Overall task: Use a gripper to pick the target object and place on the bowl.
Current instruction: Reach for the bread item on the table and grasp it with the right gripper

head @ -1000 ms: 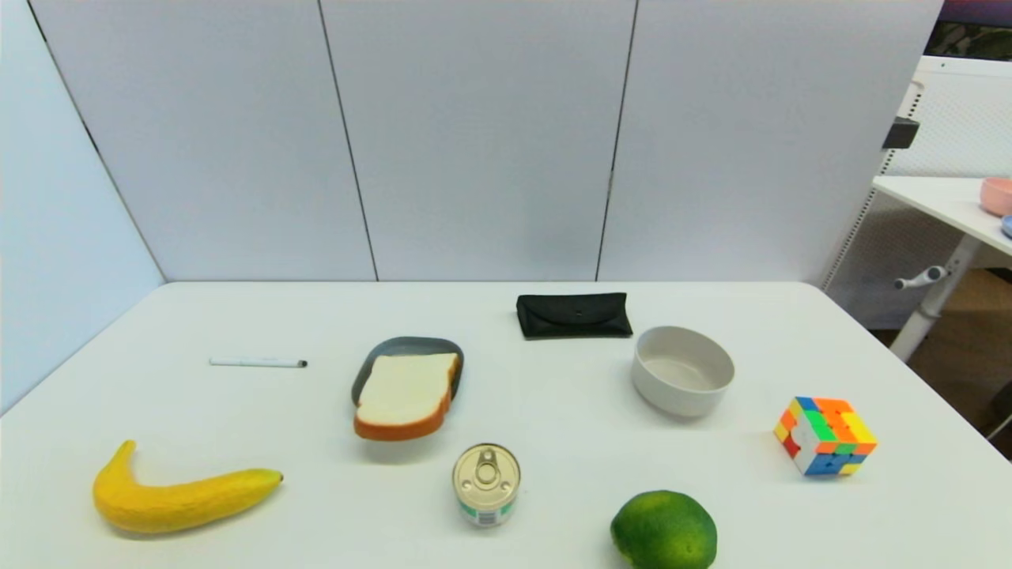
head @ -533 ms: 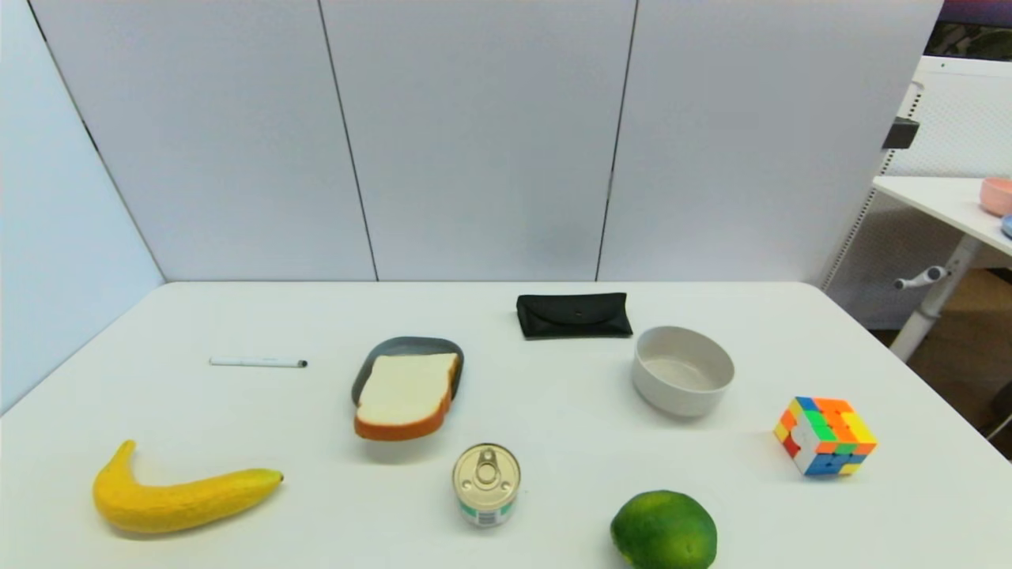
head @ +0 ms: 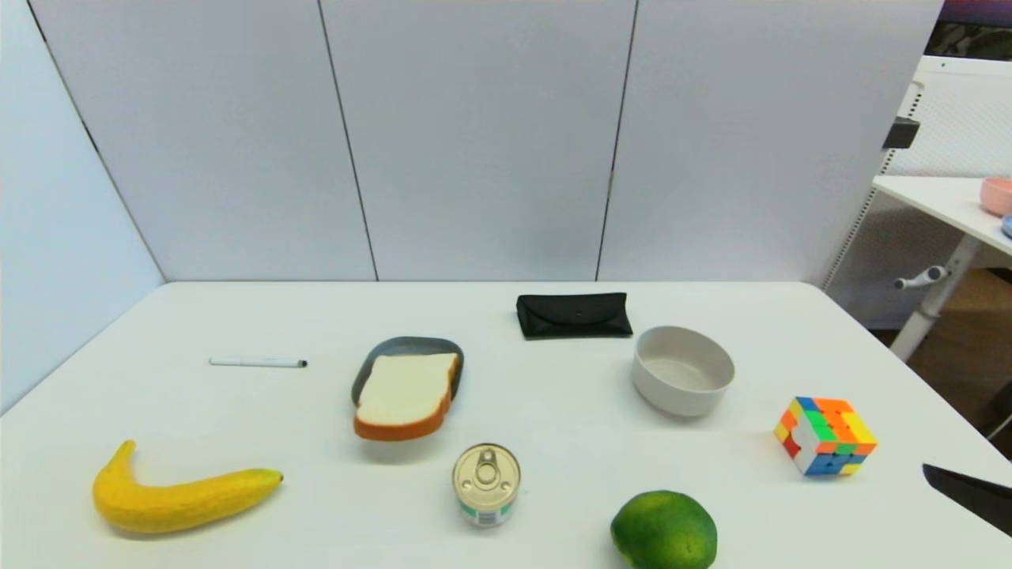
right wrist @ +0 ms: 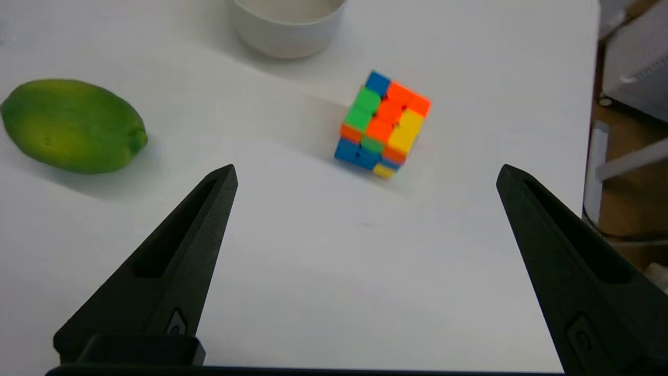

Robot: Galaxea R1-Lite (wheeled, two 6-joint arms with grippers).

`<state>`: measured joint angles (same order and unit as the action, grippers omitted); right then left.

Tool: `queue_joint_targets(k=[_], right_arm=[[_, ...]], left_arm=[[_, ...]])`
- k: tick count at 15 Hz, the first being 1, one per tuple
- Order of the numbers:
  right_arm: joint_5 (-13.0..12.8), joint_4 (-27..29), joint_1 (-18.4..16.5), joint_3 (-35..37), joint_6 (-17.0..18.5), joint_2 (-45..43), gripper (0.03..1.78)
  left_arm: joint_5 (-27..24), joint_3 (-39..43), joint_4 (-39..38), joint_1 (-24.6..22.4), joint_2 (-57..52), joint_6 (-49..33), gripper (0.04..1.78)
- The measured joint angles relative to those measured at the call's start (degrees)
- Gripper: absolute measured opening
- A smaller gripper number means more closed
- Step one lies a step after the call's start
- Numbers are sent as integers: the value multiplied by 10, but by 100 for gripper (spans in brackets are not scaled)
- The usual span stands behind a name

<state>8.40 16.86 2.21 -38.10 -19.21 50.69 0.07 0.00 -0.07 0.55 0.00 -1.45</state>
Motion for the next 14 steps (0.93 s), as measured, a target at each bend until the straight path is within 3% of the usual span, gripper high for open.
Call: queue_joint_targets(k=[3,7,14], right_arm=[[17,1,34,-94,-48,136,172],[20,-2,113,-193,-96,285,171],[21,-4,261,-349,-105,467,172]], left_arm=[[0,0,0,0,0,0,171],[0,0,0,0,0,0,171],[0,0,0,0,0,0,171]])
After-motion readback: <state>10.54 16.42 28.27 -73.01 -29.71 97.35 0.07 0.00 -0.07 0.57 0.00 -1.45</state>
